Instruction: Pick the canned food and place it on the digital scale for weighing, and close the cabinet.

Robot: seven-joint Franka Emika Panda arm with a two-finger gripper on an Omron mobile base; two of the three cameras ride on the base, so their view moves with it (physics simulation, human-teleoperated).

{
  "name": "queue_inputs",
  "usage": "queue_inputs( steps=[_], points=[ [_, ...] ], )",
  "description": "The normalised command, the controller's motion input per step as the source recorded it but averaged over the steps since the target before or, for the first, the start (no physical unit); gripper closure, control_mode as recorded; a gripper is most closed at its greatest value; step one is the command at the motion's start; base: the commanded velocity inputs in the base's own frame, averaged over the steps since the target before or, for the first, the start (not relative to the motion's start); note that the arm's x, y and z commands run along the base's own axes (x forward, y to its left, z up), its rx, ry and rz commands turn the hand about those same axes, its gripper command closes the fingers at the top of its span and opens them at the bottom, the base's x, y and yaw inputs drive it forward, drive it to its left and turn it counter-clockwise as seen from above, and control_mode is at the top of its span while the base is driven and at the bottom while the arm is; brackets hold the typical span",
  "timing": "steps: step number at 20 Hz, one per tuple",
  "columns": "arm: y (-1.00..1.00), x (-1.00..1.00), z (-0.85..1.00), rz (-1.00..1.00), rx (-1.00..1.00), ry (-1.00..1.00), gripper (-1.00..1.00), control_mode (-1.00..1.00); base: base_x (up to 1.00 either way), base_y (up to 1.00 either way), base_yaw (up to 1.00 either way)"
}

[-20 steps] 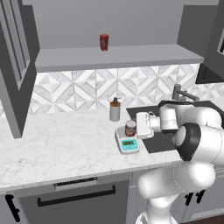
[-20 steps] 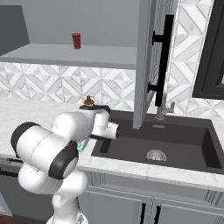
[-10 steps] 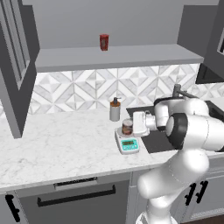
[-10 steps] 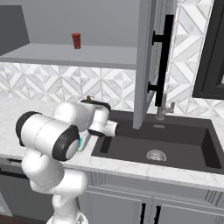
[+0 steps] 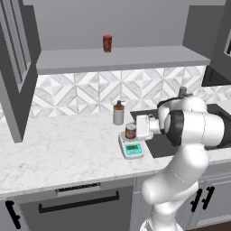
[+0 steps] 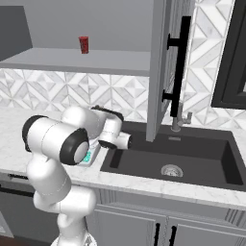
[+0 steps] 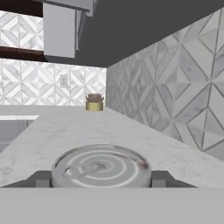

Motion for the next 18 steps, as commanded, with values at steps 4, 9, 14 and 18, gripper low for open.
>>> queue_inputs(
  steps=[4, 9, 14, 18],
  points=[
    [0.07, 0.11, -0.13, 0.0, 0.0, 0.0, -1.0, -1.0, 0.0, 0.0, 0.0],
    [0.04, 0.0, -0.07, 0.0, 0.0, 0.0, -1.0, -1.0, 0.0, 0.0, 0.0],
    [0.0, -0.02, 0.01, 0.0, 0.0, -0.01, -1.0, -1.0, 0.0, 0.0, 0.0],
    [0.0, -0.07, 0.1, 0.0, 0.0, -0.04, -1.0, -1.0, 0.0, 0.0, 0.0]
  ],
)
